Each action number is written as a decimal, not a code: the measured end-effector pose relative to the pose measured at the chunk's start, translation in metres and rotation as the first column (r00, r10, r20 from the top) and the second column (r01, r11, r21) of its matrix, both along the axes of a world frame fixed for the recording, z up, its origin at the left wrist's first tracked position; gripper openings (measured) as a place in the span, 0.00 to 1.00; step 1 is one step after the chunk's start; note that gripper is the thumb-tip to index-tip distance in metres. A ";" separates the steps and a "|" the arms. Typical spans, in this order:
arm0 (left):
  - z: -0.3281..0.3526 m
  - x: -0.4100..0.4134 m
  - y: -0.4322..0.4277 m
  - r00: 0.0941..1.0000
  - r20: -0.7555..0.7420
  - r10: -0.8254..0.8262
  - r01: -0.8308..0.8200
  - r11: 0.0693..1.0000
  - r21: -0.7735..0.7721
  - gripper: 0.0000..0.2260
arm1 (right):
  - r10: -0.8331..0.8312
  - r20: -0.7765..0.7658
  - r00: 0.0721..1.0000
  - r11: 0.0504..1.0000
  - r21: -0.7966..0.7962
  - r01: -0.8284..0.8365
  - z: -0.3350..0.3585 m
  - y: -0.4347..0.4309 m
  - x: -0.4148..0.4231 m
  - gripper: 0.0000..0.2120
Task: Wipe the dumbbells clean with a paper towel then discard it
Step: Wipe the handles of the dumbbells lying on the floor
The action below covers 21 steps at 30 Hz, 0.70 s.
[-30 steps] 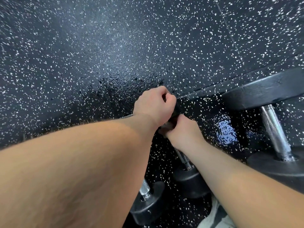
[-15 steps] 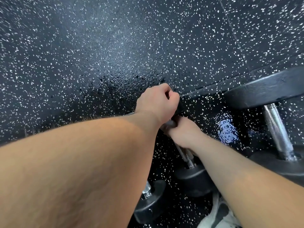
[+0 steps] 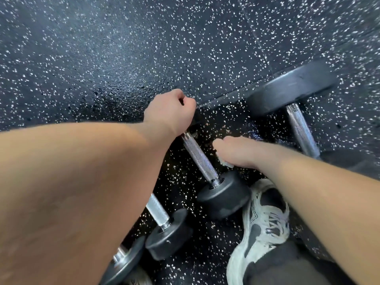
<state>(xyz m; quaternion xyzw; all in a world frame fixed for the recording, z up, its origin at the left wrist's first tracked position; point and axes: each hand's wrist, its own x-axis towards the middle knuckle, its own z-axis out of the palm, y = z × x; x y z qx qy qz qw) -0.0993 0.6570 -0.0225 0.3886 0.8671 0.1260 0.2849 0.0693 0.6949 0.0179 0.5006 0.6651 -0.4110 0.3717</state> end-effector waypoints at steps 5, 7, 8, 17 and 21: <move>0.008 0.004 0.008 0.992 -0.051 -0.116 0.111 0.989 -0.093 0.13 | 0.178 -0.051 0.983 0.977 0.126 -0.170 0.001 -0.010 0.025 0.09; 0.013 0.005 0.011 0.984 -0.049 -0.173 0.165 0.977 -0.137 0.14 | 0.119 -0.101 0.988 0.972 0.213 -0.096 -0.002 -0.013 0.032 0.07; 0.016 0.005 0.013 0.981 -0.049 -0.190 0.181 0.971 -0.156 0.14 | 0.084 -0.111 0.990 0.968 0.243 -0.055 -0.003 -0.016 0.033 0.07; 0.009 0.001 0.004 0.991 -0.078 -0.108 0.102 0.992 -0.077 0.13 | 0.167 0.003 0.986 0.967 0.196 -0.165 -0.013 -0.033 0.023 0.14; 0.008 0.005 0.005 0.994 -0.095 -0.057 0.053 0.998 -0.043 0.14 | 0.332 -0.018 0.943 0.943 0.039 -0.331 0.003 -0.025 0.013 0.17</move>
